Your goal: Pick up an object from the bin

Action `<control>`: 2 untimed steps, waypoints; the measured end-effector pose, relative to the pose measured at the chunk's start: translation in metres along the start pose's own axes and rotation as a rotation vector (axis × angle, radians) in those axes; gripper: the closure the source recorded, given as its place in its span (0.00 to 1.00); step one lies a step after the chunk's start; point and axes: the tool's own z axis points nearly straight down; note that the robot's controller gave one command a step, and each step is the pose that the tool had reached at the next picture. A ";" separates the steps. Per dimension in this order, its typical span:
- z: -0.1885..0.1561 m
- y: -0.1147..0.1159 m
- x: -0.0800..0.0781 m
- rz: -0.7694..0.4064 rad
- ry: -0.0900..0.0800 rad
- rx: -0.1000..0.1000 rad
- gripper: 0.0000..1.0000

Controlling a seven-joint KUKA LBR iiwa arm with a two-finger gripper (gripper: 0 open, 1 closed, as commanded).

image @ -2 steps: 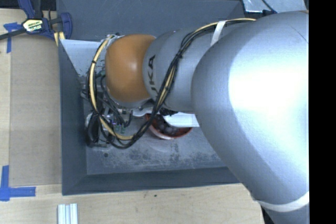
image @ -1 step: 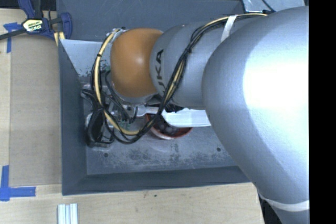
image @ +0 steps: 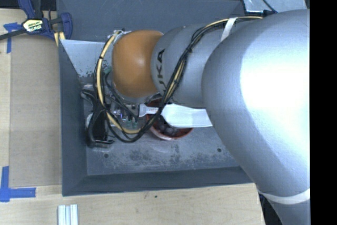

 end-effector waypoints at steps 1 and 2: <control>-0.010 0.024 -0.005 0.538 -0.012 0.003 1.00; -0.010 0.024 -0.005 0.538 -0.012 0.003 1.00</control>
Offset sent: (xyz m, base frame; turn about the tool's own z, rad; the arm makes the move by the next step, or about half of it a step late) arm 0.0000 0.0000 0.0000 0.0000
